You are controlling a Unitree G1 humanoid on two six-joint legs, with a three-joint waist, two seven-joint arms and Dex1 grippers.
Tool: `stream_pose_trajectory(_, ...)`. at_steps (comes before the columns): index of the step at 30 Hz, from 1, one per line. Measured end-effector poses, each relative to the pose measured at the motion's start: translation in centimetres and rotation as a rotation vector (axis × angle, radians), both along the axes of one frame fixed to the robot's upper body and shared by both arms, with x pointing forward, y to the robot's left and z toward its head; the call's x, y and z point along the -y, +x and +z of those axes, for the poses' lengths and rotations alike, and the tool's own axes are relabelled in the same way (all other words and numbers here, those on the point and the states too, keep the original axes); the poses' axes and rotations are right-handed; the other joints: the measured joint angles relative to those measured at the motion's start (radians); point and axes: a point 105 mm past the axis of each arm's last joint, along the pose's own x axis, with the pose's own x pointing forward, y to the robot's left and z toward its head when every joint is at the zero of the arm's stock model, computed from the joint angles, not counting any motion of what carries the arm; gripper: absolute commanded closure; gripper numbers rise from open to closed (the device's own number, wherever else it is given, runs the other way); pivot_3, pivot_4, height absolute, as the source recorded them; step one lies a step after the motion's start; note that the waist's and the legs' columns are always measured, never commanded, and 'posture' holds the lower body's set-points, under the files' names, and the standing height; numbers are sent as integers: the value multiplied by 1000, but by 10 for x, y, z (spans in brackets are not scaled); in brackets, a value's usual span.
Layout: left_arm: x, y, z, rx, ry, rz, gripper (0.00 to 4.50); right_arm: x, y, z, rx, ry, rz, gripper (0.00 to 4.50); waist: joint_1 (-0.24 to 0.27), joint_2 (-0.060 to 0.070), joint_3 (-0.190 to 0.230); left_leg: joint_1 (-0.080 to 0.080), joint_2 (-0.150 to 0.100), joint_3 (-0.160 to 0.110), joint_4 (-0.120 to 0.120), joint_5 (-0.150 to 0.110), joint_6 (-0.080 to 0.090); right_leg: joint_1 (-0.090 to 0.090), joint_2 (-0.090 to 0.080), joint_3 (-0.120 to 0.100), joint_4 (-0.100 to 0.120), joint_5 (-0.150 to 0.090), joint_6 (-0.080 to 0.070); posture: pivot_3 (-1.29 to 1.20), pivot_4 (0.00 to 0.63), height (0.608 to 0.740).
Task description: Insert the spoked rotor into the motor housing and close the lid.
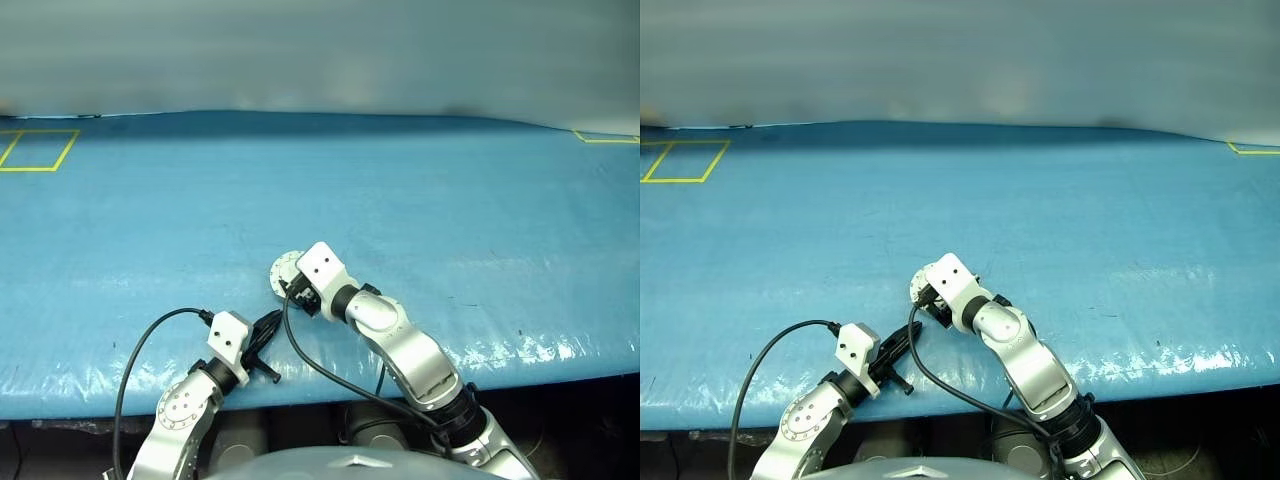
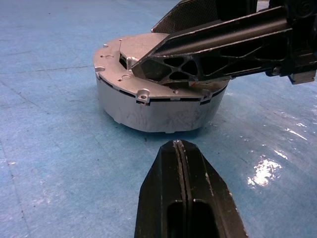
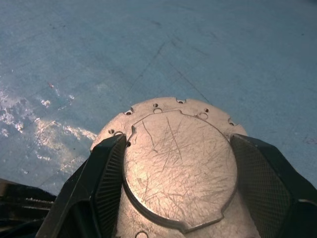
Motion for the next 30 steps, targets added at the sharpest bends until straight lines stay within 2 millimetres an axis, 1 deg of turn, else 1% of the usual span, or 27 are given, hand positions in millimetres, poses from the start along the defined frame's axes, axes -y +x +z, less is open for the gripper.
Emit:
stream_pose_trajectory(9, 0, 1, 0, -8, 1, 5, 4500, 1, 3, -1, -8, 16, 29, 1487, 0, 0, 0, 0, 0, 0, 0, 0, 0, 0, 0, 0, 0, 0, 0, 0, 150, 740)
stream_pose_trajectory(12, -2, 3, 6, -5, -29, 38, 4500, 2, 3, 0, -14, 21, 29, 1487, 0, 0, 0, 0, 0, 0, 0, 0, 0, 0, 0, 0, 0, 0, 0, 0, 150, 740)
stream_pose_trajectory(14, -9, 9, 14, 3, -64, 85, 4500, 2, 3, -1, -15, 21, 28, 1487, 0, 0, 0, 0, 0, 0, 0, 0, 0, 0, 0, 0, 0, 0, 0, 0, 150, 740)
stream_pose_trajectory(15, -16, 15, 21, 14, -87, 120, 4500, 2, 3, -1, -15, 21, 27, 1487, 0, 0, 0, 0, 0, 0, 0, 0, 0, 0, 0, 0, 0, 0, 0, 0, 150, 740)
stream_pose_trajectory(18, -39, 35, 46, 54, -168, 239, 4500, 2, 3, -1, -18, 22, 25, 1487, 2, -1, -1, 0, 0, -1, 0, 0, 0, 1, 1, -1, 0, 0, 0, 0, 150, 740)
stream_pose_trajectory(20, -51, 46, 62, 26, -230, 270, 4500, 2, 3, -1, -20, 24, 24, 1487, 2, -2, -1, 0, -1, -1, 1, 0, 0, 1, 2, -1, 0, 0, 1, 0, 150, 740)
stream_pose_trajectory(23, -54, 55, 75, -71, -352, 213, 4500, 2, 3, -1, -21, 26, 25, 1487, 1, -2, -1, 0, -1, -2, 1, 0, 0, 1, 2, -1, 0, 1, 2, 0, 150, 740)
stream_pose_trajectory(26, -46, 63, 84, -152, -432, 107, 4500, 1, 3, -1, -23, 29, 22, 1487, 1, -3, -1, 0, -3, -2, 1, 0, 0, 2, 3, -1, 0, 1, 2, 0, 150, 740)
stream_pose_trajectory(28, -44, 70, 82, -216, -447, 67, 4500, 0, 3, -2, -26, 31, 23, 1487, 0, -3, -1, 1, -3, -2, 2, 0, 0, 3, 4, -1, 0, 1, 2, 0, 150, 740)
stream_pose_trajectory(30, -43, 76, 74, -290, -448, 35, 4500, 0, 3, -2, -27, 32, 22, 1487, 0, -3, -1, 1, -3, -2, 2, 0, 0, 3, 4, -1, 0, 1, 2, 0, 150, 740)
